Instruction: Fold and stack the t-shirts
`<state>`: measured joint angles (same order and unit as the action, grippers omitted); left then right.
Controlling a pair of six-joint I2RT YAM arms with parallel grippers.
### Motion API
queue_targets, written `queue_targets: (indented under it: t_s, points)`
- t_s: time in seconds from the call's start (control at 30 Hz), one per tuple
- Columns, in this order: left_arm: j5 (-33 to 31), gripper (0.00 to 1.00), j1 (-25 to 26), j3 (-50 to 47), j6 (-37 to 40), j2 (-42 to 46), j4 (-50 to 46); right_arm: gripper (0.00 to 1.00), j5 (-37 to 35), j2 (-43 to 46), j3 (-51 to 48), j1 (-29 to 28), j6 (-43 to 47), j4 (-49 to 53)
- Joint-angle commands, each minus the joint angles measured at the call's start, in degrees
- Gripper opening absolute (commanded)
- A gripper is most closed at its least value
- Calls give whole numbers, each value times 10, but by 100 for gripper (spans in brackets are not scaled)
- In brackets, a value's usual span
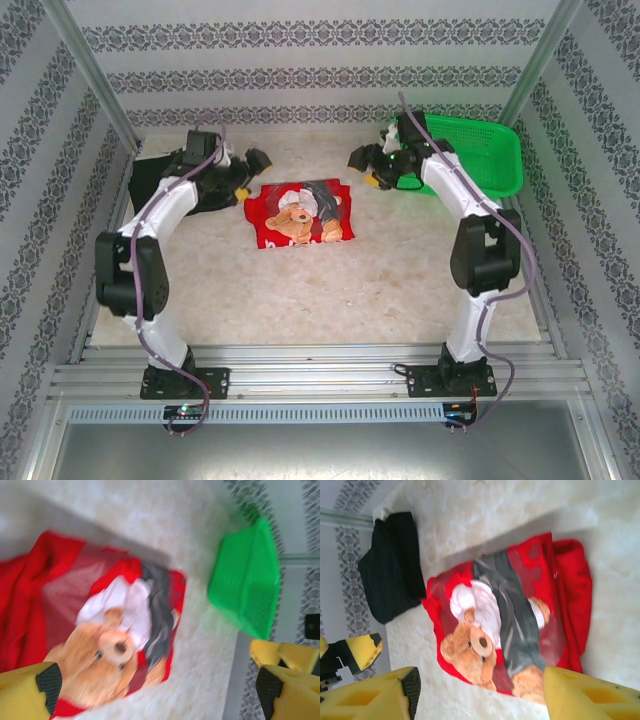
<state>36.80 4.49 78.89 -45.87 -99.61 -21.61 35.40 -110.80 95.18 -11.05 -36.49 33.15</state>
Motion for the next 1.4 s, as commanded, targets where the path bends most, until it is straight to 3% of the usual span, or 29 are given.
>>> queue_targets:
  t_s: [0.0, 0.1, 0.5, 0.83, 1.0, 1.2, 1.37]
  points:
    - [-24, 100, 1, -85, 50, 27, -44, 68, 11, 19, -97, -9, 4, -56]
    - [-56, 99, 14, -103, 76, 13, -44, 68, 18, 30, -130, -18, 5, -76]
    - [-193, 98, 77, -4, 120, -122, -67, 68, 28, 65, -164, -26, 21, -75]
    - [-276, 88, 127, 139, 144, -250, -183, 67, 38, 102, -201, -4, 30, -71]
    - [-319, 74, 142, 191, 158, -292, -232, 67, 43, 113, -214, 6, 34, -71]
    - [-356, 29, 151, 236, 180, -326, -264, 67, 47, 124, -229, 15, 37, -76]
    - [-390, 12, 152, 300, 220, -335, -297, 66, 52, 129, -241, 19, 35, -82]
